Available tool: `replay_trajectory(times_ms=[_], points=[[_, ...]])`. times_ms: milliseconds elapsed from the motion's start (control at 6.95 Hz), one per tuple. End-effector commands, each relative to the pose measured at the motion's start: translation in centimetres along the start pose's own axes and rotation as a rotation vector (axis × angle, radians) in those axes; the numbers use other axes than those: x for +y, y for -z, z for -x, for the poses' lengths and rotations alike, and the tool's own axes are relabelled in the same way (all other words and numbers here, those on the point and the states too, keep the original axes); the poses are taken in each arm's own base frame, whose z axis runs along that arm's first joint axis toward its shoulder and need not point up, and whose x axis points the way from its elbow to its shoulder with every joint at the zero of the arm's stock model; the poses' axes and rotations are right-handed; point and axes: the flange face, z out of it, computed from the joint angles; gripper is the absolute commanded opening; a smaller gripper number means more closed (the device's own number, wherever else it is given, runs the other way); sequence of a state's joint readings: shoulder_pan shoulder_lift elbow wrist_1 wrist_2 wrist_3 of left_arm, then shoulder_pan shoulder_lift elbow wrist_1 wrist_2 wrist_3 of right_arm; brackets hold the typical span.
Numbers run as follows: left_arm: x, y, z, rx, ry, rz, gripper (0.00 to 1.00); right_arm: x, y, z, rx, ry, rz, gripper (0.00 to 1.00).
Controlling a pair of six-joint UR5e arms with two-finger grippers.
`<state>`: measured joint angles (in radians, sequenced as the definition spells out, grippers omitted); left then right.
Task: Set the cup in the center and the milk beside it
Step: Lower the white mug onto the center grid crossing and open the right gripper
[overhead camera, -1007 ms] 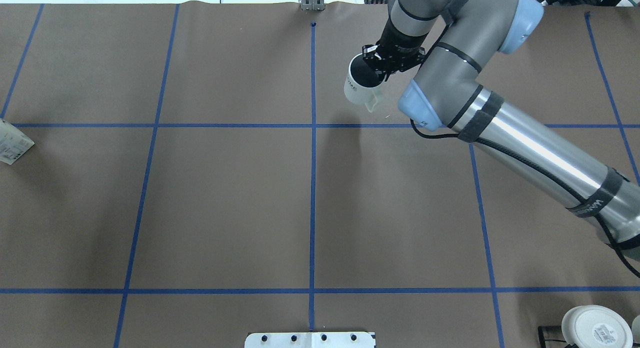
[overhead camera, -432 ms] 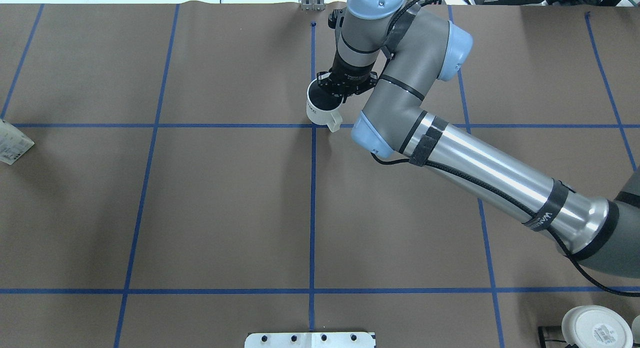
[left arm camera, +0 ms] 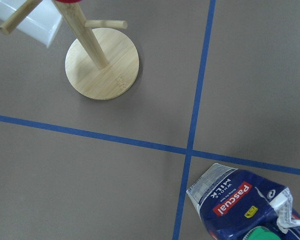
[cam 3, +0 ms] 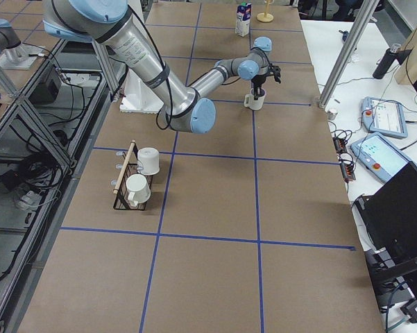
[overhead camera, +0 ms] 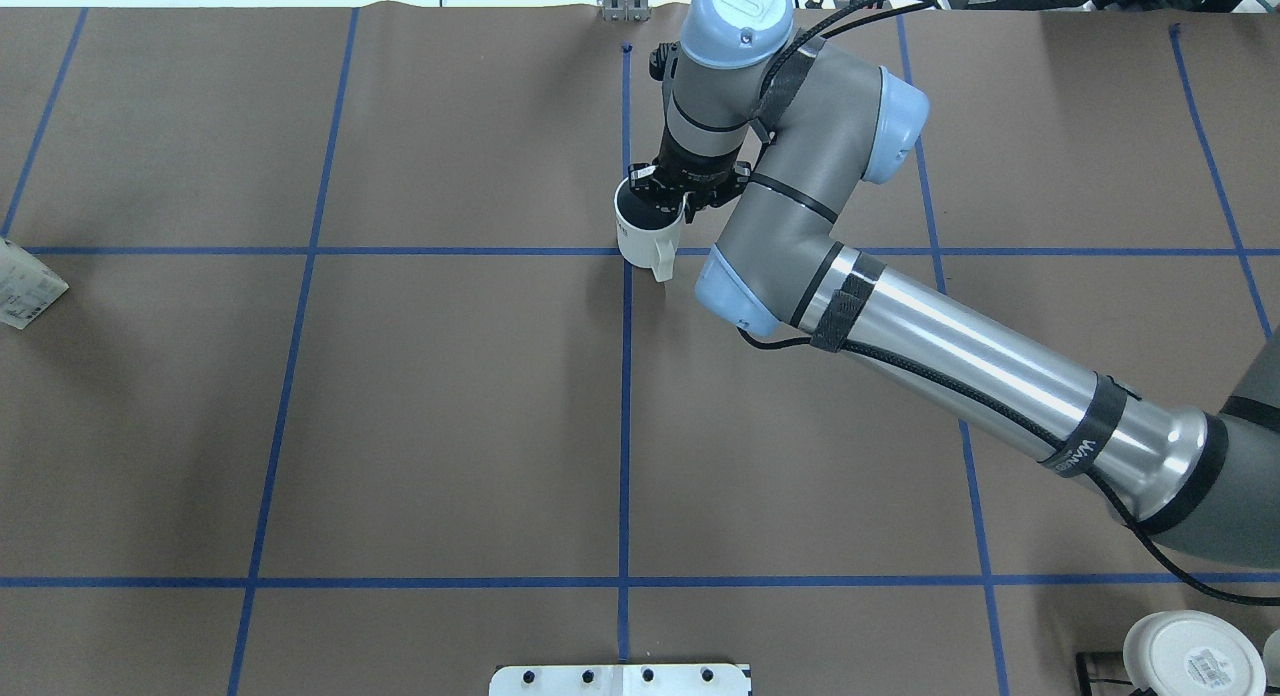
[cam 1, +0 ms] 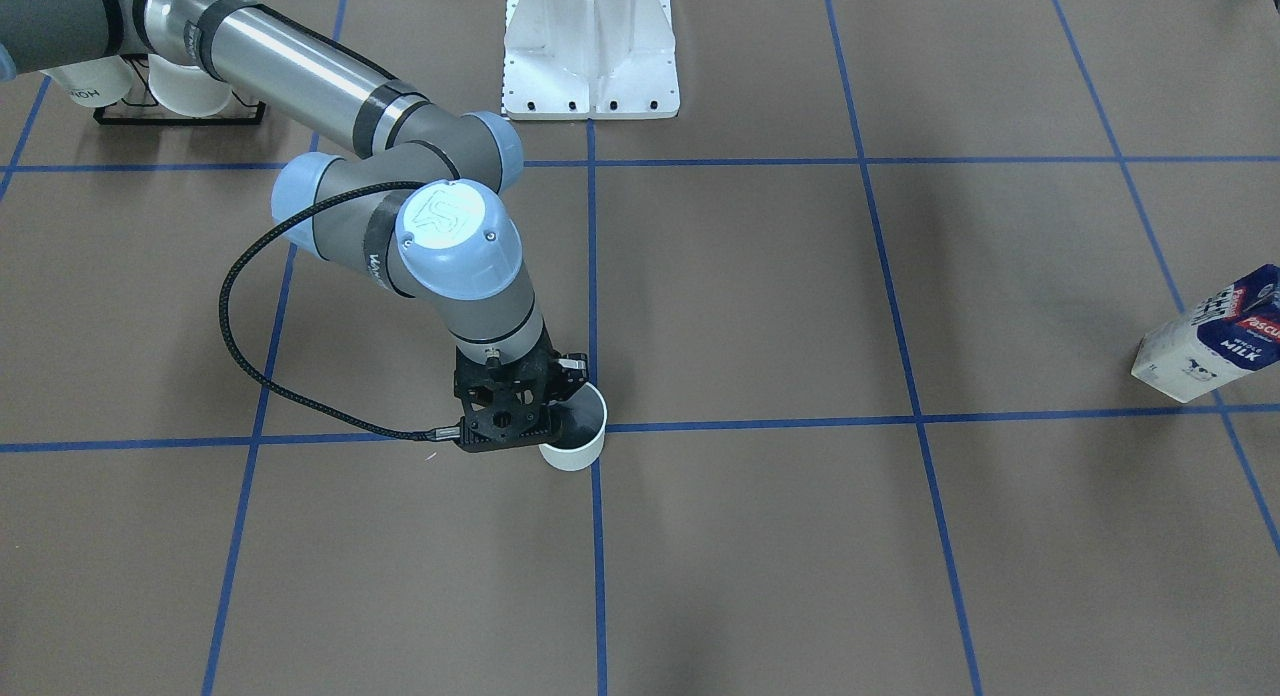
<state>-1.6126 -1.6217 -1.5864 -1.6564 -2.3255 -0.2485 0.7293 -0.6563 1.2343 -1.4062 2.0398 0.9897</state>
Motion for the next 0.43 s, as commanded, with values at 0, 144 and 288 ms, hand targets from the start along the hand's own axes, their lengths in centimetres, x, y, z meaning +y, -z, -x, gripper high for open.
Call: replay_trajectory(times_ms=[0,144,288], points=[[-0.1,0.3,-0.4,0.008,-0.003,-0.001,0.98,0.1,0.4,0.3,-0.010,0.001,0.004,1.00],[-0.1,0.6,-1.5,0.088,-0.005,0.016,0.98,-1.0,2.0,-0.4,-0.039,-0.015,0.021,1.00],[-0.2,2.0,-3.2,0.134,-0.035,-0.001,0.98,-2.7,5.3,-1.8,-0.093,-0.034,0.032,1.00]])
